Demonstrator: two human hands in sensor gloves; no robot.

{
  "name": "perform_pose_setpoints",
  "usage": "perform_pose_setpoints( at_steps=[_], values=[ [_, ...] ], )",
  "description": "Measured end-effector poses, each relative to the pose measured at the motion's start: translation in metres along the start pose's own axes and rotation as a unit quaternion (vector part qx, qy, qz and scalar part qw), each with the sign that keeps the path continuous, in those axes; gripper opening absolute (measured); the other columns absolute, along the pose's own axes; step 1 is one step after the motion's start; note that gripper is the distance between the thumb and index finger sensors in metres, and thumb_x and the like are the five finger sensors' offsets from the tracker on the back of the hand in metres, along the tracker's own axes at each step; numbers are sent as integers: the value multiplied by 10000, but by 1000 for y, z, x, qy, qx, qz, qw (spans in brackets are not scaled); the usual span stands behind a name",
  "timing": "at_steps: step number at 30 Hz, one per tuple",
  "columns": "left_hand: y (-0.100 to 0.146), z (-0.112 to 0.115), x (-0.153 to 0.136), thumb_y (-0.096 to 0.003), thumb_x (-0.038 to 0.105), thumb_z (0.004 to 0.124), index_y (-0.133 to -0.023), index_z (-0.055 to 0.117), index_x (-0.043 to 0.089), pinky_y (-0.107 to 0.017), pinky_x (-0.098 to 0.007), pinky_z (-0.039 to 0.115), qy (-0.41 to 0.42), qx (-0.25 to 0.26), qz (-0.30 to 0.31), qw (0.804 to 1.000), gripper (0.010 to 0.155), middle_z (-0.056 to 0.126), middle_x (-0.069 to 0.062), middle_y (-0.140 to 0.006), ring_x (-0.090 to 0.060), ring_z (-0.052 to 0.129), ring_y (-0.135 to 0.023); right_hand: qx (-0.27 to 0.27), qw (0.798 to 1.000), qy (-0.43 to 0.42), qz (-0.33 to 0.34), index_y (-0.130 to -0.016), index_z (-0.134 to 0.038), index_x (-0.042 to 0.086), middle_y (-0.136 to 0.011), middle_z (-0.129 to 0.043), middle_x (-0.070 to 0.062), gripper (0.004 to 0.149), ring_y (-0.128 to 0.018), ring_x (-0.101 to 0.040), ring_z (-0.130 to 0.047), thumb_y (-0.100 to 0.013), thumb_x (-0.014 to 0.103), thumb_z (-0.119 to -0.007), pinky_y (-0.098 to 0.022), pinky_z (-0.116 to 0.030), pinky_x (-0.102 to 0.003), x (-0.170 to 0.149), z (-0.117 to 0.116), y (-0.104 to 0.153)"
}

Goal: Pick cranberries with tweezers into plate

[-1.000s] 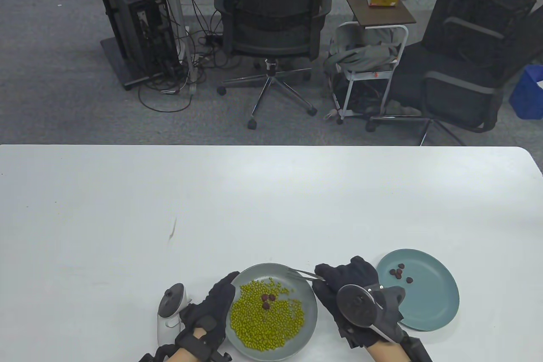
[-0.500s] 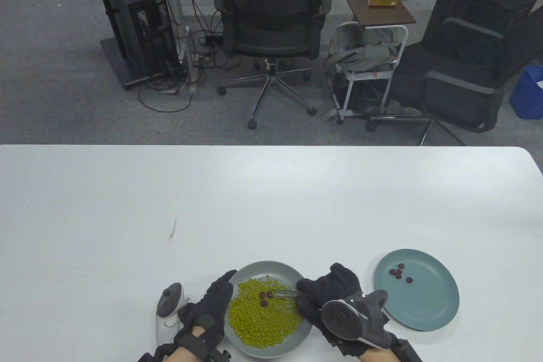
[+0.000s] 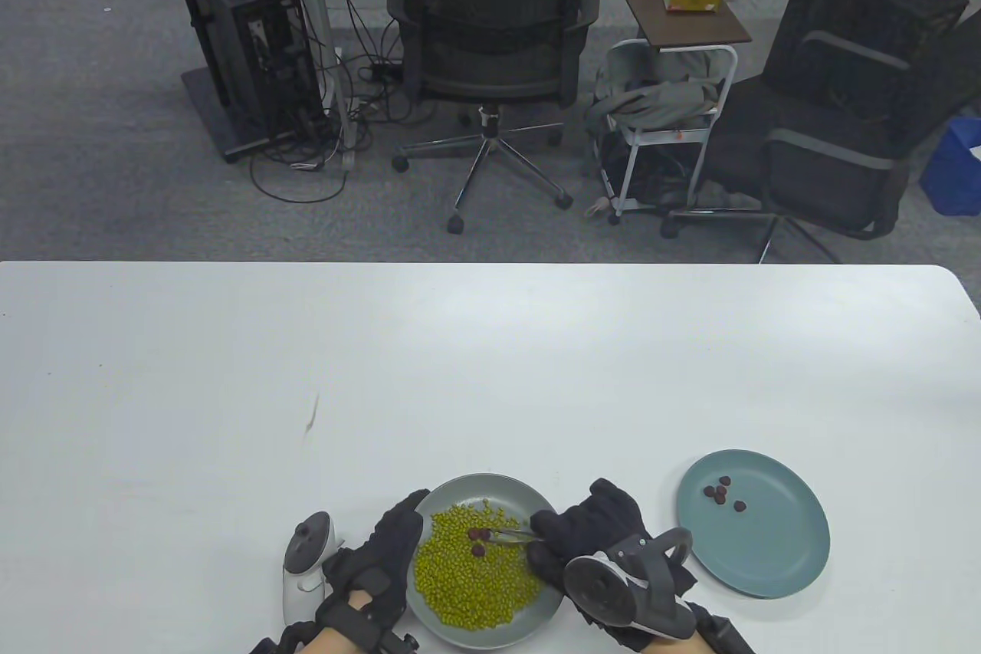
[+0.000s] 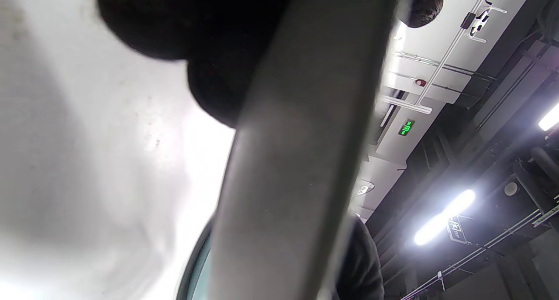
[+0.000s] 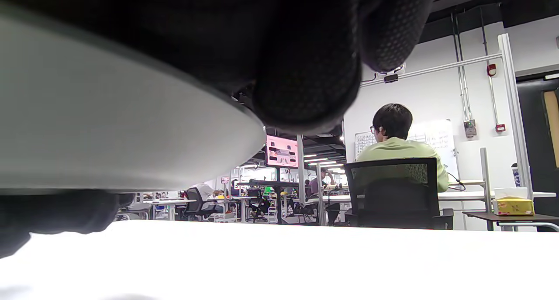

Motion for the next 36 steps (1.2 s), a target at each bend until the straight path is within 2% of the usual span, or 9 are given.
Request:
perform_pose_setpoints(
  at_steps=[5,10,16,19,22,26,28,30,36],
  values=[
    [0,0,0,-524,503,594,-1026,375,225,-270,-350,883,1,1,0,1000,614,692,-60,-927,-245,1032,-455,-4,1000,-11,-8,-662,-927,289,-389,-913,179,464,-462,-101,-957,-313,573,-815,-681,-631,-446,-5,3,-1],
    [0,2,0,-525,502,595,-1026,376,225,-273,-352,883,-21,-2,3,1000,613,691,-60,-928,-248,1031,-457,-26,999,-26,-18,-663,-926,291,-390,-913,178,466,-469,-102,-955,-311,575,-812,-688,-620,-447,-23,22,-1],
    [1,4,0,-524,501,595,-1026,377,222,-271,-353,883,-15,-8,4,1000,614,691,-62,-926,-249,1031,-455,-78,984,-37,-155,-654,-935,281,-384,-915,172,463,-464,-106,-957,-311,571,-822,-687,-619,-453,-109,71,11],
    [1,4,0,-524,501,595,-1025,376,222,-275,-355,881,-16,-9,3,1000,615,690,-63,-926,-251,1029,-459,-117,967,69,-214,-648,-939,281,-378,-917,174,461,-457,-103,-960,-308,572,-827,-688,-624,-449,-157,99,21],
    [1,4,1,-525,501,596,-1025,376,221,-278,-357,880,-17,-10,4,1000,614,688,-65,-927,-252,1027,-461,-76,945,81,-308,-645,-945,276,-376,-920,171,460,-454,-106,-962,-309,570,-833,-686,-625,-454,-210,106,35],
    [1,4,1,-525,500,595,-1025,378,220,-277,-357,882,-10,-12,6,1000,613,690,-64,-926,-252,1029,-460,-9,913,51,-405,-624,-964,261,-358,-929,166,455,-431,-113,-972,-304,564,-853,-670,-643,-457,-266,89,56],
    [1,4,1,-525,501,595,-1025,376,221,-278,-356,881,-10,-11,5,1000,613,688,-64,-927,-250,1028,-461,52,899,37,-434,-619,-969,255,-352,-932,164,454,-424,-114,-975,-303,562,-859,-664,-649,-458,-282,70,62],
    [1,4,-1,-525,500,595,-1025,376,220,-278,-358,881,-11,-11,2,1000,614,689,-64,-927,-253,1028,-460,88,892,35,-443,-608,-977,250,-344,-935,162,450,-415,-115,-979,-297,556,-868,-658,-656,-459,-291,52,64],
    [1,4,-1,-525,500,596,-1024,379,220,-278,-357,881,-12,-10,2,1000,612,689,-64,-926,-252,1028,-461,140,881,46,-449,-587,-990,244,-329,-936,161,439,-402,-113,-981,-287,547,-884,-657,-661,-457,-303,29,66]
  ],
)
Point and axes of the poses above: the tracker on the back of each hand, its own x axis roughly to the thumb side, its own y axis roughly from the fingertips to the wrist, z = x × y, the point moved 4 cm from there along -y, roughly from the wrist to the fingertips
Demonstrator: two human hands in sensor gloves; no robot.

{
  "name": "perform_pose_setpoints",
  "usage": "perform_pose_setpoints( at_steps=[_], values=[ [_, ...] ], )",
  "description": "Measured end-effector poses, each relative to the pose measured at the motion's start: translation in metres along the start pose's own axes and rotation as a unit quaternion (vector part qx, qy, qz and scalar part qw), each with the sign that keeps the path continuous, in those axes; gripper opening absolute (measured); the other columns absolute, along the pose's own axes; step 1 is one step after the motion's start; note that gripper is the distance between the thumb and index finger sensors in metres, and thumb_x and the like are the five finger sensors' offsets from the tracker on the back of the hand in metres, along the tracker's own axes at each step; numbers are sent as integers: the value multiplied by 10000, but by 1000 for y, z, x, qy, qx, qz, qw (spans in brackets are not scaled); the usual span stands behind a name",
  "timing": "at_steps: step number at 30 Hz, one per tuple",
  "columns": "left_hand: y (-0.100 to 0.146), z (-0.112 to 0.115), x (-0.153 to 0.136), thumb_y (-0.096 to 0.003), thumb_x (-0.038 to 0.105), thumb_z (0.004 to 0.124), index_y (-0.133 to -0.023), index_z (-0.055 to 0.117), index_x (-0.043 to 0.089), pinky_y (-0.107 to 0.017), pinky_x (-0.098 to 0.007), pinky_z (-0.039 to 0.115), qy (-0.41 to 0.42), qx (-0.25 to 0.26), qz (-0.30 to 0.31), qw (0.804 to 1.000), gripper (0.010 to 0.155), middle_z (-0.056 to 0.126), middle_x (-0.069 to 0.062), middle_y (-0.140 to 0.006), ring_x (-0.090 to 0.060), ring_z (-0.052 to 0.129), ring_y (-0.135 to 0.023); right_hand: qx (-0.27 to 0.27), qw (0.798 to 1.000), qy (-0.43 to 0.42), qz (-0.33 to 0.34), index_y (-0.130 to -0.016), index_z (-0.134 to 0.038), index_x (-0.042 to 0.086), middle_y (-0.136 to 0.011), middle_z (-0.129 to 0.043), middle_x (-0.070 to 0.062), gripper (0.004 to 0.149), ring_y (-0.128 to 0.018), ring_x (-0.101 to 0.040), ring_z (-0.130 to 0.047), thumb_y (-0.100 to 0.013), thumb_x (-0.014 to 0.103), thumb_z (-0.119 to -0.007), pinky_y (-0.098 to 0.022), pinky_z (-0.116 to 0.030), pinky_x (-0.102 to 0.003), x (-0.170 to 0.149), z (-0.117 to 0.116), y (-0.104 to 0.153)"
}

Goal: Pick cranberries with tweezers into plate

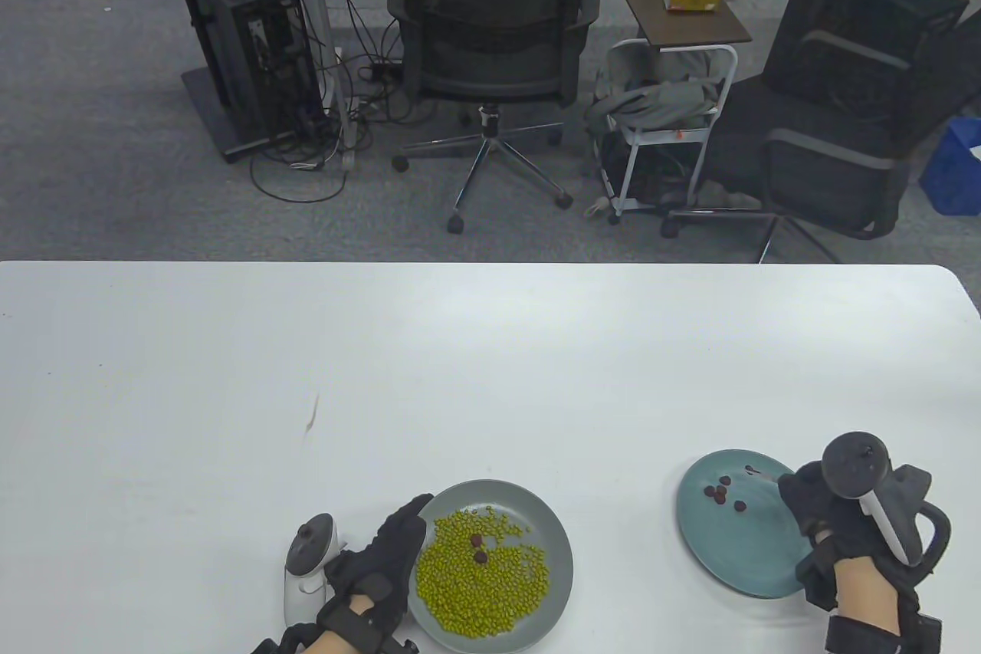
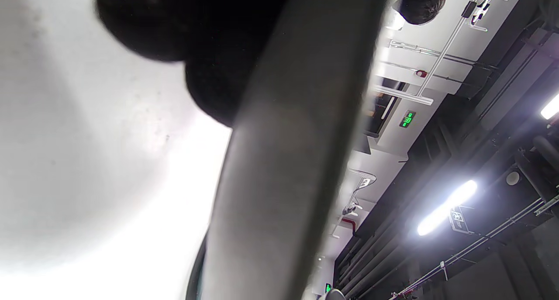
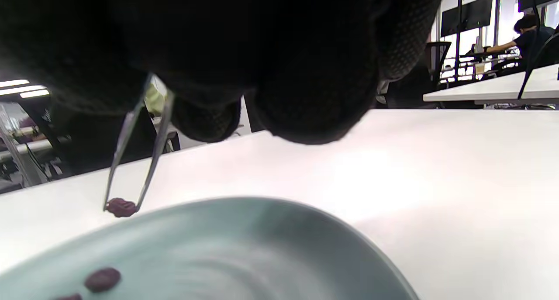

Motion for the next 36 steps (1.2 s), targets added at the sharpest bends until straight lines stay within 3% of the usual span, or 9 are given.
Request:
perform_pose_setpoints(
  at_steps=[17,21,22,24,28,33,36],
  values=[
    [1,4,2,-525,491,587,-1025,373,221,-282,-360,879,4,-16,8,1000,607,686,-65,-929,-251,1026,-465,28,999,13,-22,-622,-971,272,-346,-949,171,471,-423,-119,-990,-286,578,-846,-646,-669,-460,-2,-3,2],
    [1,4,1,-525,493,589,-1026,375,219,-282,-361,878,4,-14,8,1000,609,686,-65,-929,-253,1025,-466,-11,1000,-27,-7,-680,-933,301,-448,-974,178,451,-536,-127,-993,-308,544,-850,-665,-655,-456,3,7,6],
    [1,4,1,-525,493,589,-1025,376,221,-282,-360,878,4,-14,8,1000,608,687,-66,-929,-253,1025,-466,-61,997,-38,-1,-706,-906,332,-515,-1000,203,435,-597,-122,-1022,-314,510,-842,-659,-686,-432,6,17,10],
    [1,4,1,-525,493,591,-1025,377,221,-282,-361,878,4,-14,6,1000,608,688,-65,-929,-254,1025,-464,-93,994,-58,7,-710,-897,323,-520,-1012,208,438,-551,-95,-1060,-315,497,-821,-635,-731,-402,11,26,15],
    [1,4,2,-525,494,591,-1026,376,221,-283,-360,878,5,-14,8,1000,609,688,-65,-929,-253,1026,-465,-137,988,-71,20,-763,-830,281,-581,-1004,183,470,-597,-113,-1064,-340,473,-759,-633,-739,-418,21,36,26],
    [1,3,2,-526,494,591,-1025,376,219,-287,-362,876,3,-14,9,1000,610,685,-66,-930,-256,1022,-469,-92,991,-71,58,-846,-690,290,-639,-890,146,479,-644,-117,-957,-385,417,-661,-676,-647,-456,39,24,28],
    [1,4,2,-526,494,592,-1026,376,219,-287,-363,876,3,-14,8,1000,610,686,-67,-930,-254,1023,-469,-67,985,-107,117,-880,-651,299,-608,-842,131,502,-617,-127,-886,-406,460,-617,-709,-554,-468,53,17,29]
  ],
)
Point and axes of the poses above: the tracker on the back of each hand, its own x axis roughly to the thumb side, its own y axis roughly from the fingertips to the wrist, z = x × y, the point moved 4 cm from there along -y, roughly from the wrist to the fingertips
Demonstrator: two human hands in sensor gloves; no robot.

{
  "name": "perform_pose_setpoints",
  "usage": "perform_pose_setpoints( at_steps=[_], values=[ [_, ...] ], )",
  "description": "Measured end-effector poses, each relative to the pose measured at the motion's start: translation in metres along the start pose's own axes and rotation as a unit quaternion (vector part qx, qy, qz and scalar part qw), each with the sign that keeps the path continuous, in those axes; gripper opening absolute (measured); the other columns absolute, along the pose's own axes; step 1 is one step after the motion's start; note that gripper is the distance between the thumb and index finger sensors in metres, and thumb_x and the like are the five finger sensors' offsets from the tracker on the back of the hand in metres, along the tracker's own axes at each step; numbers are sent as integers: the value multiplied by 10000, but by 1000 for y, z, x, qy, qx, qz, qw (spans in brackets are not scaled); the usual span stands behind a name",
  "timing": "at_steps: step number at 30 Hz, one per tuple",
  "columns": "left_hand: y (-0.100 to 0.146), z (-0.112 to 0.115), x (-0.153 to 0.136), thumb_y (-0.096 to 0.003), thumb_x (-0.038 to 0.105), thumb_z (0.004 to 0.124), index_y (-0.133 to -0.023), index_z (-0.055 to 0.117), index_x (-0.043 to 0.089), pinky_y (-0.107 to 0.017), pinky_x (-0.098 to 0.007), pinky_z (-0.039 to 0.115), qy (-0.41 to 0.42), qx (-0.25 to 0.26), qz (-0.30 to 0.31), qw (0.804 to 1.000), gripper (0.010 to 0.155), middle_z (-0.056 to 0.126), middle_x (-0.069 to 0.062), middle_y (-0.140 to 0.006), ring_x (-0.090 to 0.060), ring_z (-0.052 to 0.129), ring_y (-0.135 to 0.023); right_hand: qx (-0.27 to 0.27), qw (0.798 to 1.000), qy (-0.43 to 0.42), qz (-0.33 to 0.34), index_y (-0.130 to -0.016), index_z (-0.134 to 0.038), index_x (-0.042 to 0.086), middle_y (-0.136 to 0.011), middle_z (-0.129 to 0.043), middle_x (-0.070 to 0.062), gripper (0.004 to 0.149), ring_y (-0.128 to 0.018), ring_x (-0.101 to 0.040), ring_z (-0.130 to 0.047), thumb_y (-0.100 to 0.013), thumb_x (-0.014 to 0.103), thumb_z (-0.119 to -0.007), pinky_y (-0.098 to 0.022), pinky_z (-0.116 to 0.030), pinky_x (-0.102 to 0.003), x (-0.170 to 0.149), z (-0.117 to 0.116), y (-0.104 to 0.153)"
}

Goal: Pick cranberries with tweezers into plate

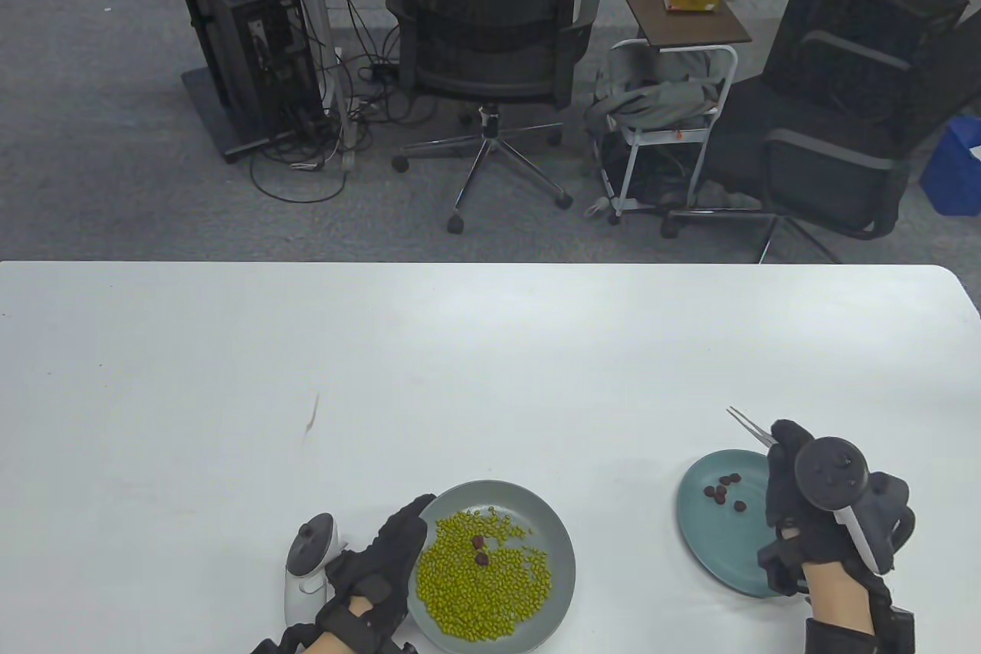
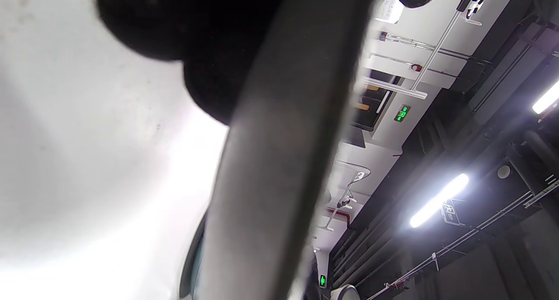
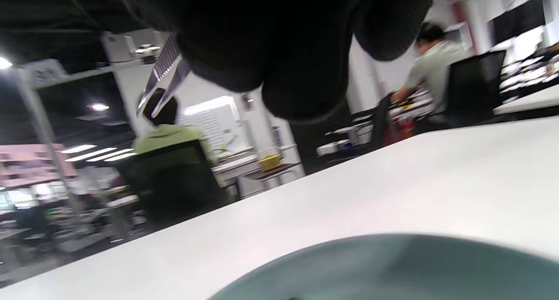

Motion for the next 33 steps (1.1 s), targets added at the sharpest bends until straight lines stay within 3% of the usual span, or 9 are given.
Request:
perform_pose_setpoints(
  at_steps=[2,10,20,24,33],
  values=[
    [0,0,0,-525,494,592,-1025,378,220,-286,-362,876,-1,0,0,1000,609,687,-67,-929,-254,1023,-469,-22,1000,-15,-2,-868,-698,304,-570,-850,132,506,-587,-130,-888,-402,491,-634,-711,-549,-472,6,-1,3],
    [-1,-3,-1,-527,497,592,-1026,377,220,-286,-362,876,21,10,-10,1000,611,687,-67,-930,-255,1023,-468,-42,987,8,155,-810,-778,368,-526,-866,154,496,-569,-109,-896,-355,558,-719,-716,-556,-456,80,-21,30],
    [-1,-3,2,-527,499,592,-1026,381,219,-273,-357,879,19,8,-15,1000,610,692,-65,-928,-251,1028,-457,-66,930,16,362,-786,-813,377,-531,-889,162,489,-604,-107,-898,-343,568,-736,-728,-544,-451,196,-37,114],
    [-2,-3,0,-527,499,593,-1027,381,219,-273,-356,879,17,9,-18,1000,611,693,-66,-928,-252,1028,-457,-64,911,32,407,-764,-841,372,-513,-902,158,486,-590,-107,-902,-333,579,-749,-740,-528,-456,215,-42,136],
    [-2,-3,1,-527,499,592,-1027,381,220,-274,-356,879,16,11,-18,1000,610,693,-67,-928,-251,1028,-458,-36,900,41,433,-736,-873,364,-484,-916,160,495,-583,-112,-905,-313,600,-769,-743,-522,-459,220,-50,141]
  ],
)
Point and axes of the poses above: the tracker on the back of each hand, its own x axis roughly to the thumb side, its own y axis roughly from the fingertips to the wrist, z = x × y, the point moved 4 cm from there along -y, roughly from the wrist to the fingertips
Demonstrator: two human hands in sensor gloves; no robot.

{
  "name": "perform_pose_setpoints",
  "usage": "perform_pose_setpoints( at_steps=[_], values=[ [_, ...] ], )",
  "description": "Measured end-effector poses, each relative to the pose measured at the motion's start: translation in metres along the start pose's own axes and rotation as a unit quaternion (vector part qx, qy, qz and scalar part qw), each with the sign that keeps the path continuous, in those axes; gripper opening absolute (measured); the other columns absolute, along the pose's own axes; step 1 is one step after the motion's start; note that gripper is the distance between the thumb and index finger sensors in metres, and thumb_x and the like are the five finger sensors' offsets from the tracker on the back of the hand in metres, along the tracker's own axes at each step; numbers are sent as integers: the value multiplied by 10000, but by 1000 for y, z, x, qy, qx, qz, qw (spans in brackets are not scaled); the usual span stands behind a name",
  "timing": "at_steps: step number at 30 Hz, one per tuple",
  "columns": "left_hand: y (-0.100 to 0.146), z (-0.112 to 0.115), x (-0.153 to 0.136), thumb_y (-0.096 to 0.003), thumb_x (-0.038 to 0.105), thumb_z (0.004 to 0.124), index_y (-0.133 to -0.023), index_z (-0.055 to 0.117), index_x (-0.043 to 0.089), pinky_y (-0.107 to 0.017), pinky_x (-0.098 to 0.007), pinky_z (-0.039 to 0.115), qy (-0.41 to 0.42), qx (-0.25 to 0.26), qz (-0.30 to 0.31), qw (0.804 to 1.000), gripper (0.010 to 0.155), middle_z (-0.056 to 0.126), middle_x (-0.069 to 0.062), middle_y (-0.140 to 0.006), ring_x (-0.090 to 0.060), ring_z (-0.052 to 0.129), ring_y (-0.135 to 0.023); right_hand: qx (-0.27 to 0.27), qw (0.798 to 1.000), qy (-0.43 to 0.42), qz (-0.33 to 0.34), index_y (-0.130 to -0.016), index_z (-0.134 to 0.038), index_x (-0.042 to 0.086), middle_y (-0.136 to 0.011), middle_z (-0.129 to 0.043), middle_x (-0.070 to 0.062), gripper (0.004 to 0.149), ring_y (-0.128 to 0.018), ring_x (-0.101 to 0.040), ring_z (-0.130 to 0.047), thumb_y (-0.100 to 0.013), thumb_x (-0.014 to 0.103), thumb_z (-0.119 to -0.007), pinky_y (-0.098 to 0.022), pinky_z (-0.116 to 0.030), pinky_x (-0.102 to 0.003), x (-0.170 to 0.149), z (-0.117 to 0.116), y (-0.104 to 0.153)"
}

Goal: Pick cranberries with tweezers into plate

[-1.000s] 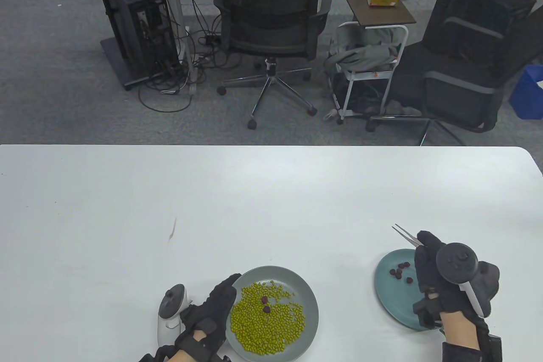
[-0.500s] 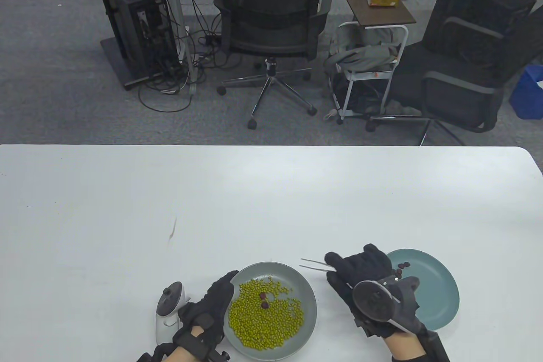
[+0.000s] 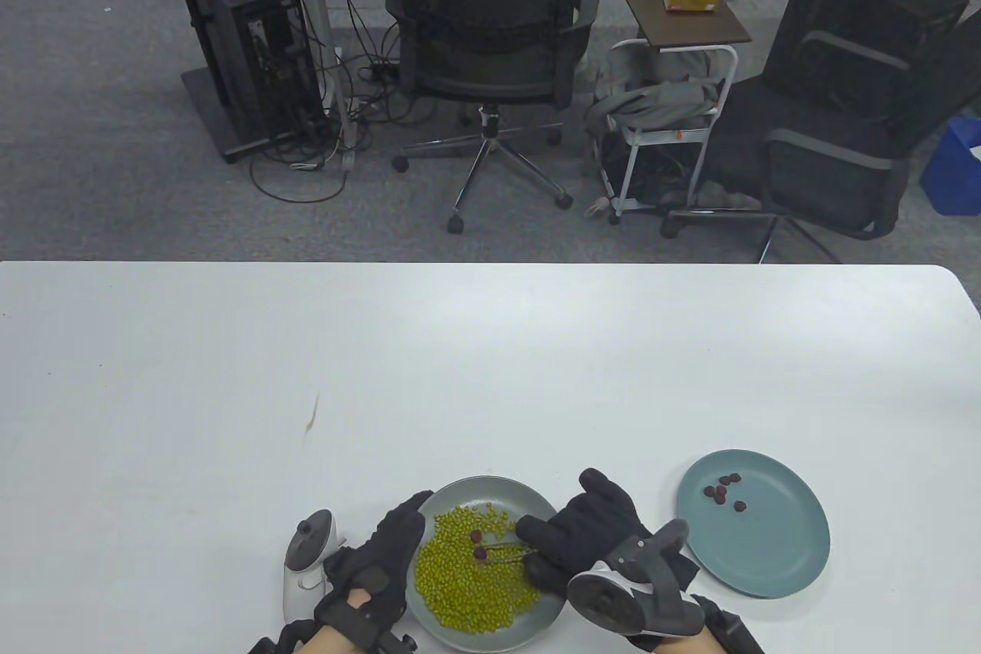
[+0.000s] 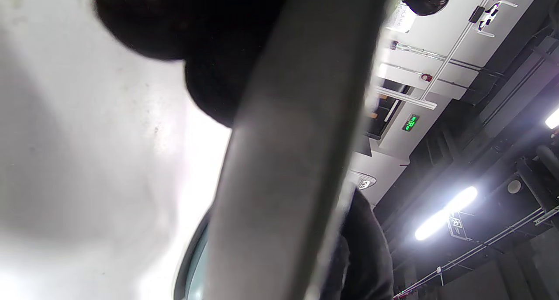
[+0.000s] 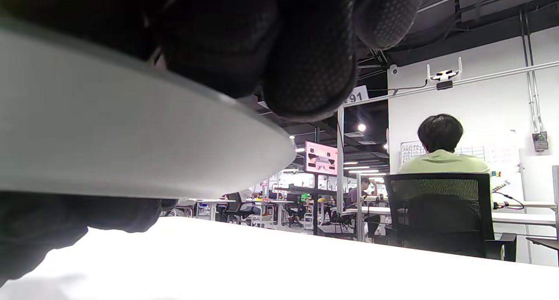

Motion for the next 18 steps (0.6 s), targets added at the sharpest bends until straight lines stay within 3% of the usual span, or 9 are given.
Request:
perform_pose_setpoints(
  at_steps=[18],
  values=[
    [0,1,-1,-527,498,593,-1026,384,218,-273,-356,879,-3,-3,-1,1000,610,694,-66,-926,-252,1028,-456,-6,1000,27,0,-730,-878,358,-479,-916,159,483,-576,-108,-908,-314,583,-781,-737,-533,-456,3,-2,0]
  ],
)
Point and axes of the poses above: the tracker on the back of each hand, its own x axis roughly to the thumb side, its own y axis roughly from the fingertips to the wrist, z = x × y, the point moved 4 cm from there along -y, roughly from the wrist to the fingertips
